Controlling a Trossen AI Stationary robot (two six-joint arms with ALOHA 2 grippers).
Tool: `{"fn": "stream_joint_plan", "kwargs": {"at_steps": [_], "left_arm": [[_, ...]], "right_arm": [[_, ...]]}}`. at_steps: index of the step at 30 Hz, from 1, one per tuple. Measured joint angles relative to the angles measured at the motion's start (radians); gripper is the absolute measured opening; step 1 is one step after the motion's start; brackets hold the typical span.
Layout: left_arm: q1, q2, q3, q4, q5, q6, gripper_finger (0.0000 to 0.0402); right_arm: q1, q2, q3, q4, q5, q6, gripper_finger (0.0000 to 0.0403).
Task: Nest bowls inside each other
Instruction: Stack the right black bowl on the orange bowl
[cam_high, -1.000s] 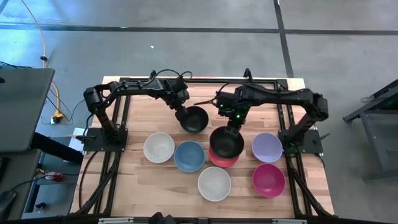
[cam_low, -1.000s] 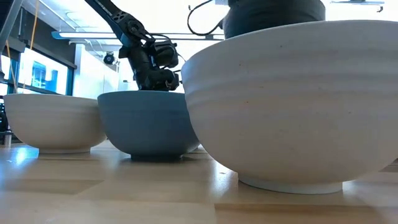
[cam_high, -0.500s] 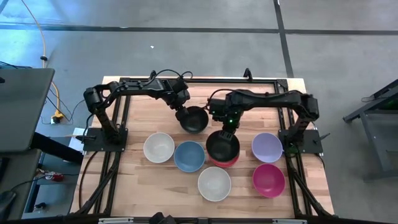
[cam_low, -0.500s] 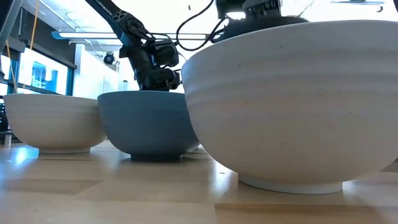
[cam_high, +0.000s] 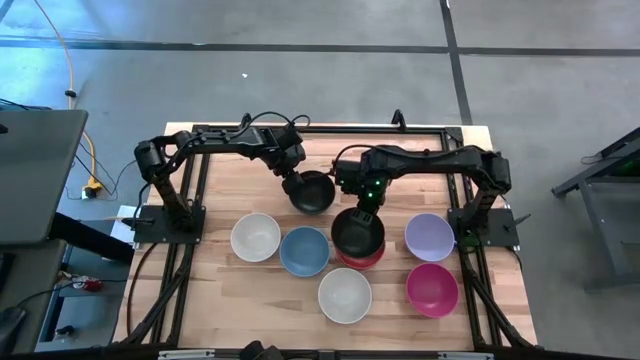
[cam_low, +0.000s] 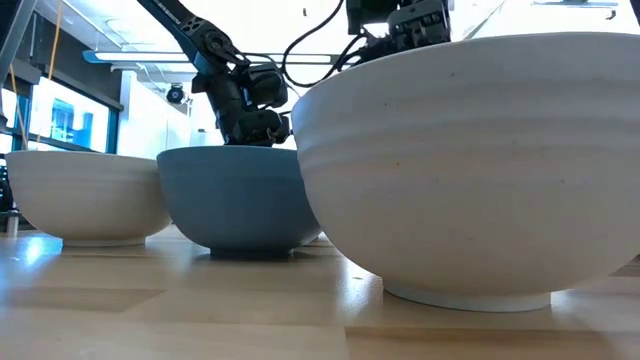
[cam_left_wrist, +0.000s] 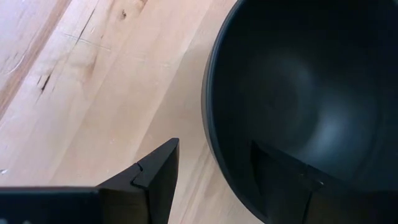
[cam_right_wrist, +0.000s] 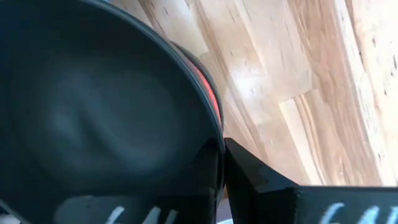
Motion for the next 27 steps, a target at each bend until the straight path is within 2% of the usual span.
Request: {"fn": "stream_joint_plan", "kwargs": {"at_steps": [11,17,27], "left_arm": [[0.003,0.000,0.000,-0.001,0.000,0.000,0.0188],[0.003,0.000,0.000,-0.003,0.000,0.015,0.0188],[0.013,0.000,0.000,-0.001,0.000,0.018,0.0188]], "right_arm": [[0.036,0.041,-0.003,-0.010,0.037,-0.016,0.0000],[0.040,0.040,-0.092,0.007,0.045,-0.007,0.0000],[0.041,0.022,-0.162,0.142,0.035,-0.031,0.0000]]}}
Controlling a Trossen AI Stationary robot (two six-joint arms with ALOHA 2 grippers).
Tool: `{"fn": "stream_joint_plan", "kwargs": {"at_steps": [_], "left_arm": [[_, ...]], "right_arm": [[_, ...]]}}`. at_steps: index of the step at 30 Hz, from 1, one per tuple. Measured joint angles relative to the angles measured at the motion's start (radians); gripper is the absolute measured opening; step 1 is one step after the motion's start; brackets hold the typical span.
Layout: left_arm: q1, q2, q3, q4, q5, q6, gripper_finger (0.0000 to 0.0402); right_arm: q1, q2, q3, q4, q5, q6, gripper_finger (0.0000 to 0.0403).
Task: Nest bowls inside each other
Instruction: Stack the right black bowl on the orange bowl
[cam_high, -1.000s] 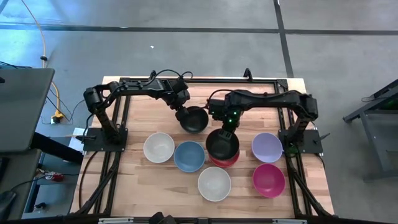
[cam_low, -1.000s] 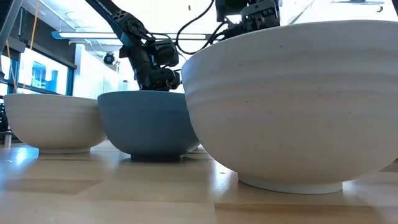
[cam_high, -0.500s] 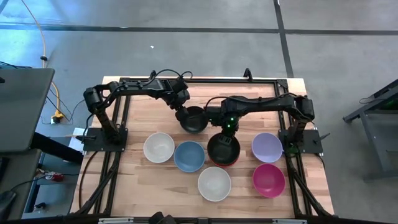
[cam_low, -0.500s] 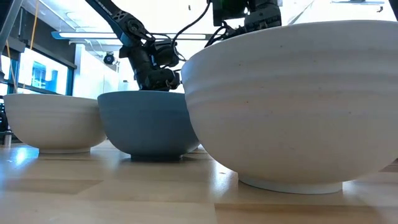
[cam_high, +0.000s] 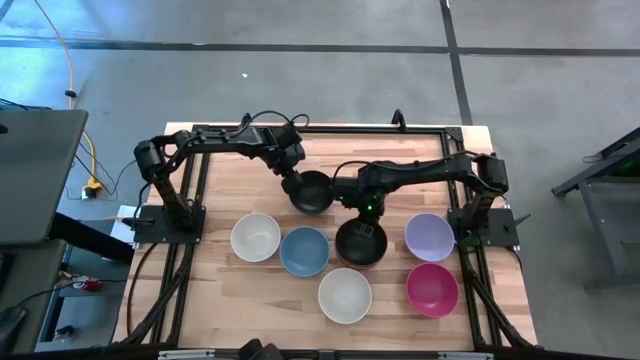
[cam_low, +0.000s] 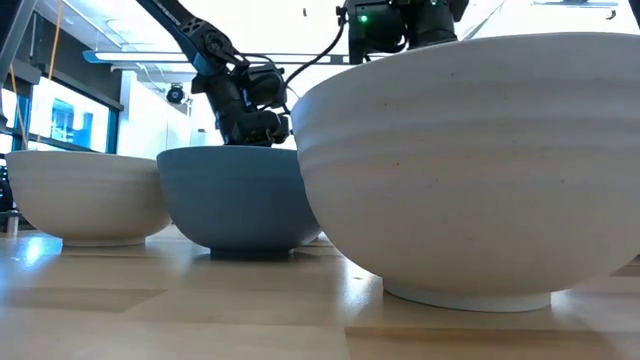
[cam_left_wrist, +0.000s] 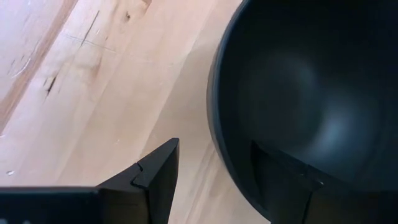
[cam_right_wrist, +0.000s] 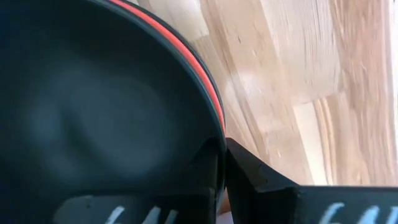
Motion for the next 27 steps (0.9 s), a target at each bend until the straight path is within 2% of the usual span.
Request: {"fn": "stream_joint_plan", "kwargs": {"at_steps": [8,19,22,27], "left_arm": [[0.011,0.000,0.000,0.001,0.000,-0.003,0.0188],[0.011,0.000,0.000,0.001,0.000,-0.003,0.0188],[0.011,0.000,0.000,0.001,0.000,-0.003,0.0188],[0.011,0.000,0.000,0.001,0.000,-0.002,0.0188]], "right_arm": [[0.000,-0.001,0.000,0.046,0.063,-0.025,0.0000],[0.000,-0.001,0.000,0.066,0.091,-0.026,0.0003],[-0.001,0.000,-0.001,0.071,0.090,-0.025,0.0024],[-0.001,0.002,-0.003,0.073,0.106,-0.018,0.0084]]}}
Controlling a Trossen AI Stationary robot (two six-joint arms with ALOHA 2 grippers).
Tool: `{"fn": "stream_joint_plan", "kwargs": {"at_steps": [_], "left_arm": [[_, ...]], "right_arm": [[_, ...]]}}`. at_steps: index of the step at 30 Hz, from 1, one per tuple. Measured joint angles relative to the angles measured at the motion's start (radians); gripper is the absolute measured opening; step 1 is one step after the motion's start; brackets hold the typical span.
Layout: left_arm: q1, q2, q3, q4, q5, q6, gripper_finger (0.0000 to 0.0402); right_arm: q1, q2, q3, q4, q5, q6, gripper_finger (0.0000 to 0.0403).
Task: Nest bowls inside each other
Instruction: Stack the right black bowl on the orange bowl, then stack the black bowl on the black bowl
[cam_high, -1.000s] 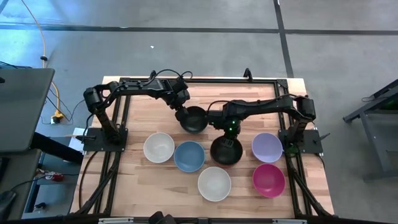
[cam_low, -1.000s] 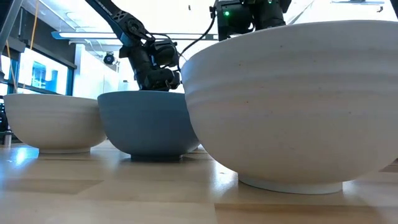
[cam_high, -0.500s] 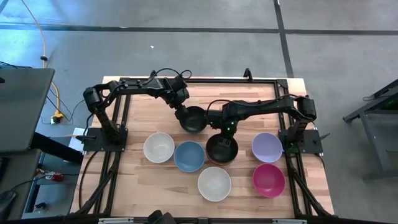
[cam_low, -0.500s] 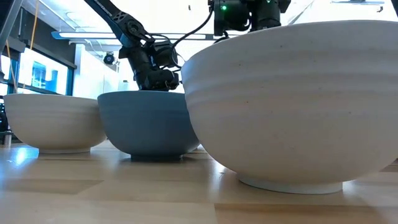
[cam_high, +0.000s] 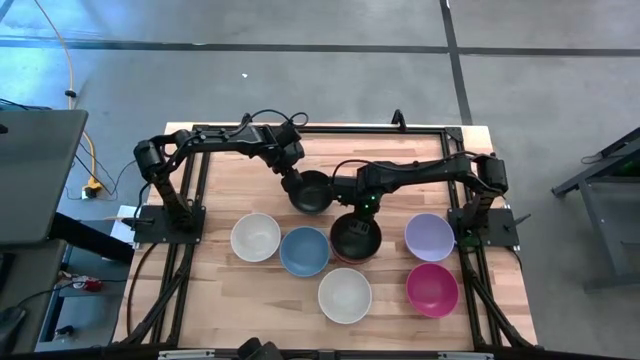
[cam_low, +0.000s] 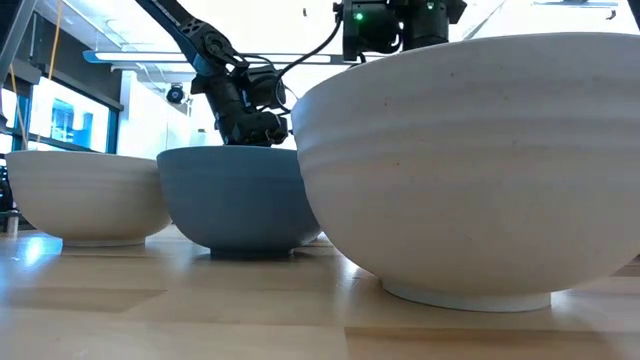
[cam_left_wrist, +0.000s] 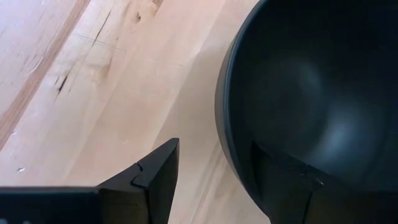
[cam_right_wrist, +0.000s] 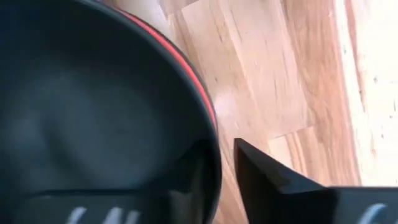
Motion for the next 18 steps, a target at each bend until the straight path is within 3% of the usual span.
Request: {"fn": "stream_joint_plan", "kwargs": {"at_steps": [5,12,18], "left_arm": [[0.000,0.000,0.000,0.001,0.000,0.002,0.0188],[0.000,0.000,0.000,0.003,0.000,0.003,0.0186],[0.000,0.000,0.000,-0.001,0.000,0.011,0.0130]], "right_arm": [[0.000,-0.013,0.015,-0.011,0.005,-0.002,0.0121],[0.000,-0.054,0.093,-0.041,0.031,-0.026,0.0126],[0.000,-0.109,0.160,-0.088,0.088,-0.035,0.0126]]}}
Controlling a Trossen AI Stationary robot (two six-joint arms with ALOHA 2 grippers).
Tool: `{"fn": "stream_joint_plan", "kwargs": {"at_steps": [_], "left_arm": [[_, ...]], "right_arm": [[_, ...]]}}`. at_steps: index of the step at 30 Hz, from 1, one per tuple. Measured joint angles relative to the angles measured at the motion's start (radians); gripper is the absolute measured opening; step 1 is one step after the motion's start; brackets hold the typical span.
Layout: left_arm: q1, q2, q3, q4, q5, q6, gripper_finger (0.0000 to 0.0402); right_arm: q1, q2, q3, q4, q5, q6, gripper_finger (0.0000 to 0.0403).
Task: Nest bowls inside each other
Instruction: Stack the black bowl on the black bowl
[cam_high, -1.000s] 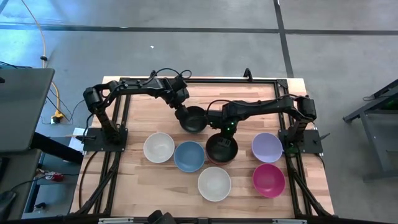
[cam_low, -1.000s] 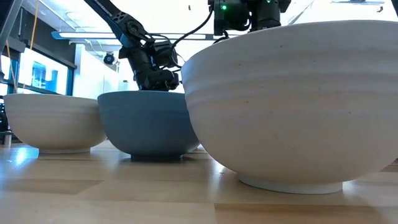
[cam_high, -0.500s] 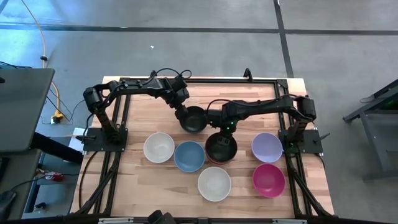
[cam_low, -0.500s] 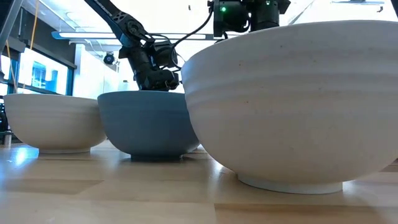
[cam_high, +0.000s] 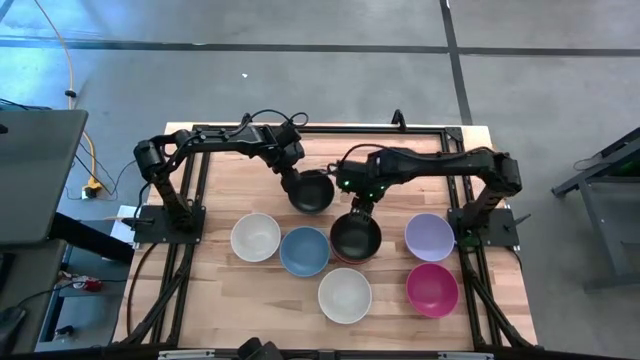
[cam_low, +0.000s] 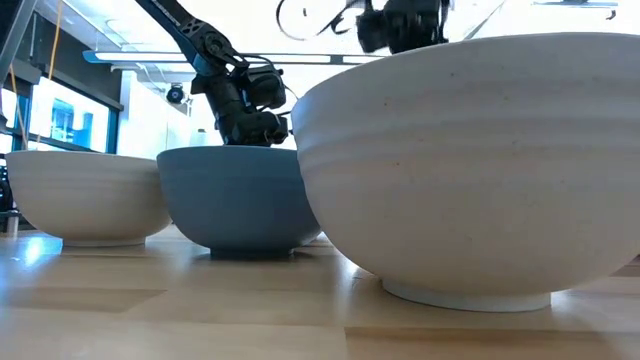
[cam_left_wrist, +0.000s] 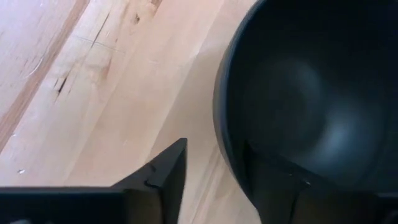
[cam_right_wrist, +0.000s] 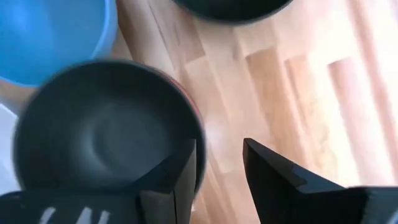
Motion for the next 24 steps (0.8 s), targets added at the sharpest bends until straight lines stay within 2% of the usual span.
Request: {"fn": "stream_joint_plan", "kwargs": {"at_steps": [7,16,24], "left_arm": [[0.000,0.000,0.000,-0.001,0.001,0.043,0.0012],[0.005,0.000,0.017,-0.019,0.002,0.056,0.0005],[-0.004,0.000,0.239,-0.225,0.018,0.100,0.0002]], "right_arm": [[0.000,-0.111,0.073,-0.002,0.082,-0.033,0.0126],[-0.009,-0.267,0.114,-0.063,0.151,-0.058,0.0117],[-0.022,-0.366,0.114,-0.239,0.274,0.021,0.0081]]}}
